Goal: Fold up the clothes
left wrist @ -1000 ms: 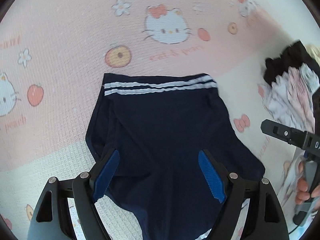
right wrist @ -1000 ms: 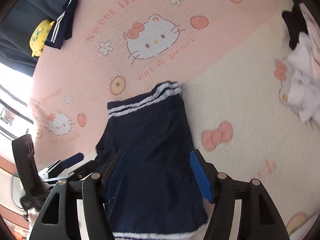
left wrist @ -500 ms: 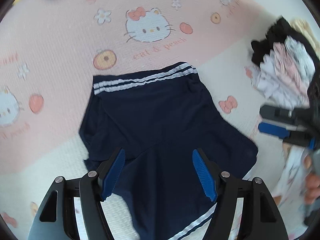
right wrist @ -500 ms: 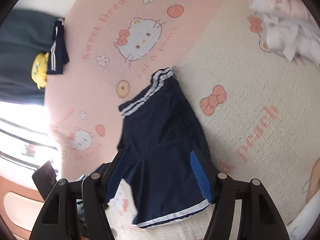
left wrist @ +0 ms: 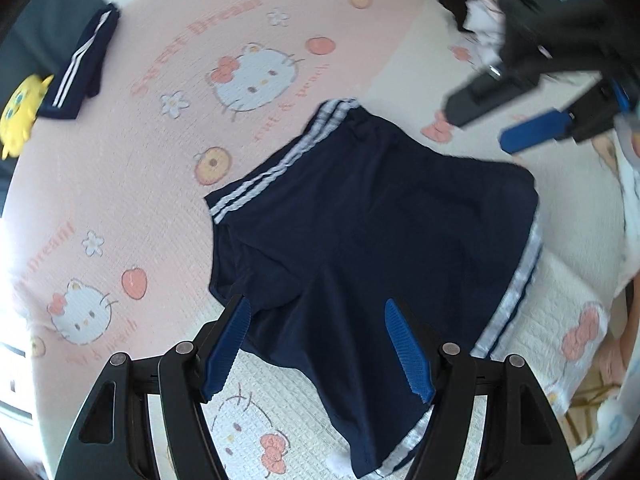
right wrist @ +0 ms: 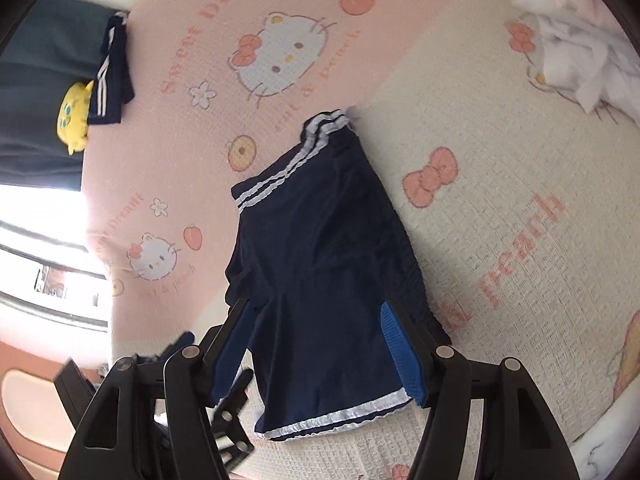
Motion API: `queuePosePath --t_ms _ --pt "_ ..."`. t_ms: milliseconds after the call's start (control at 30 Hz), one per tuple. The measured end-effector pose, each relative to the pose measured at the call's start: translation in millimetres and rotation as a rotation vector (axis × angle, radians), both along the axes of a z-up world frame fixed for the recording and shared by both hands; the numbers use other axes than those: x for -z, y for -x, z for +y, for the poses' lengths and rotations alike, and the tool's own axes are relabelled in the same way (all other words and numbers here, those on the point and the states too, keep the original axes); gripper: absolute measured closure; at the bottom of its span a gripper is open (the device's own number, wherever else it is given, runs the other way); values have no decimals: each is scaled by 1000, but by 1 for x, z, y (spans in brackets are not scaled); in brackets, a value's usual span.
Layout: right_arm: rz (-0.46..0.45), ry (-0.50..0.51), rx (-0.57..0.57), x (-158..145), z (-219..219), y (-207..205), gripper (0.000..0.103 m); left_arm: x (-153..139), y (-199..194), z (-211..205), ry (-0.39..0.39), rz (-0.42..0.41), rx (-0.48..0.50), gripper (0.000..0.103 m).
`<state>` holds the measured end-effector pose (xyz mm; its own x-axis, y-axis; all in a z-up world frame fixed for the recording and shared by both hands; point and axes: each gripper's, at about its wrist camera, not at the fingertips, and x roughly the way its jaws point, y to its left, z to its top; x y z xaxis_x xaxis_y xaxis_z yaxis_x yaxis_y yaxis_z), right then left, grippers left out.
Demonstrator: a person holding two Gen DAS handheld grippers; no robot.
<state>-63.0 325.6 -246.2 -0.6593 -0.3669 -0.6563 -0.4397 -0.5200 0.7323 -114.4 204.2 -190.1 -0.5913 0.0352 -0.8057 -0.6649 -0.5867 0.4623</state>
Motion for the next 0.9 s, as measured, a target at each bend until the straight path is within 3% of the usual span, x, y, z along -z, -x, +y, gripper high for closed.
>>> queuePosePath --t_ms 233,400,500,667,900 --pt "-28 156 123 15 19 -21 38 2 -7 -1 -36 -87 17 35" --pt "-30 177 135 18 21 -32 38 0 -6 -8 -138 -209 -12 35" --pt "-18 210 134 20 20 -35 38 0 -6 -9 -155 -224 -29 35" --pt "-76 168 98 24 16 -32 38 1 -5 -8 -184 -279 -20 35" --pt "-119 231 111 40 17 -37 38 7 -16 -1 -189 -353 25 35"
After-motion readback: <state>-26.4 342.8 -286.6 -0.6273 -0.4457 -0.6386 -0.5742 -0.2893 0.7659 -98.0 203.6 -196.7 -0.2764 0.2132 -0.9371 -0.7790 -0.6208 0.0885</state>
